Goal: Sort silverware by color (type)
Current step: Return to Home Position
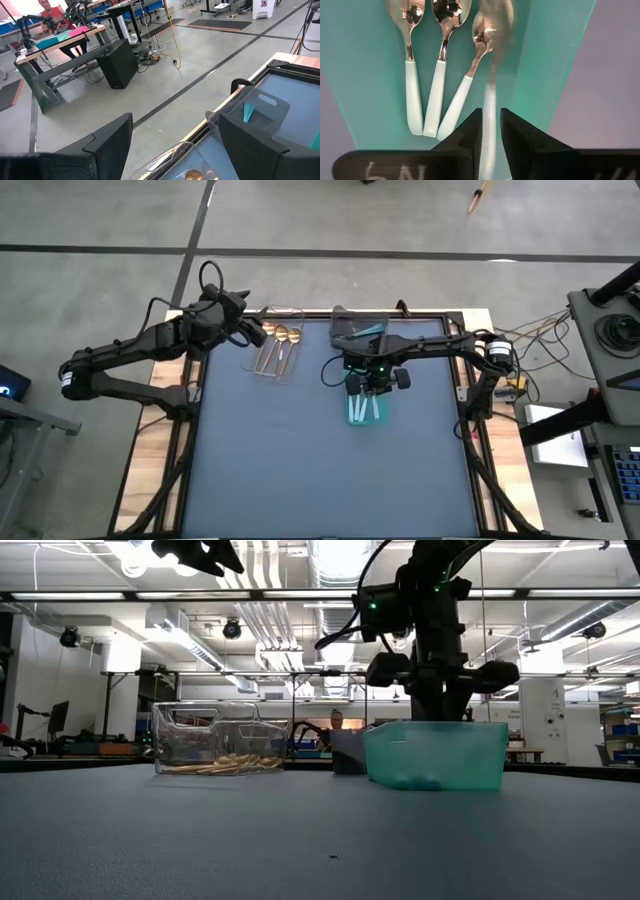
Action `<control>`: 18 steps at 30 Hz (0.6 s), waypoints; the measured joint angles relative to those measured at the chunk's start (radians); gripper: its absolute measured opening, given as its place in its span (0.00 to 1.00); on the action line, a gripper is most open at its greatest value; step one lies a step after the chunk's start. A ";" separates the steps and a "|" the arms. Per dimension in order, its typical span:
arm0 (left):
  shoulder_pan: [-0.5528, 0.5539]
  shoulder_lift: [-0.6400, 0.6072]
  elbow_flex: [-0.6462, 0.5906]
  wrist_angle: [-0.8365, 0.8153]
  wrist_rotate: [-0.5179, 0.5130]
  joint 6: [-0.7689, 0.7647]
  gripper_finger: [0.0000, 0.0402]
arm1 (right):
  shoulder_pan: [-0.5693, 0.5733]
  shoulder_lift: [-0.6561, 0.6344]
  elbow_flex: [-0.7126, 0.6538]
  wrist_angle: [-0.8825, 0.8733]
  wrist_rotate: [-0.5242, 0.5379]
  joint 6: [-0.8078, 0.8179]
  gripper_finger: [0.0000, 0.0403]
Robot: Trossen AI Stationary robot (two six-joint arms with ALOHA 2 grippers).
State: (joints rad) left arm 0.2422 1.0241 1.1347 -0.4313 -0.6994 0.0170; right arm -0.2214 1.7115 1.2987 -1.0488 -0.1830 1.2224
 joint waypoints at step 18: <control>0.000 0.000 0.000 -0.002 0.001 -0.009 0.69 | 0.003 -0.009 0.041 0.011 0.001 -0.061 0.19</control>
State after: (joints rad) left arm 0.2422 1.0237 1.1347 -0.4335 -0.6987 0.0081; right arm -0.2187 1.7023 1.3395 -1.0382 -0.1822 1.1619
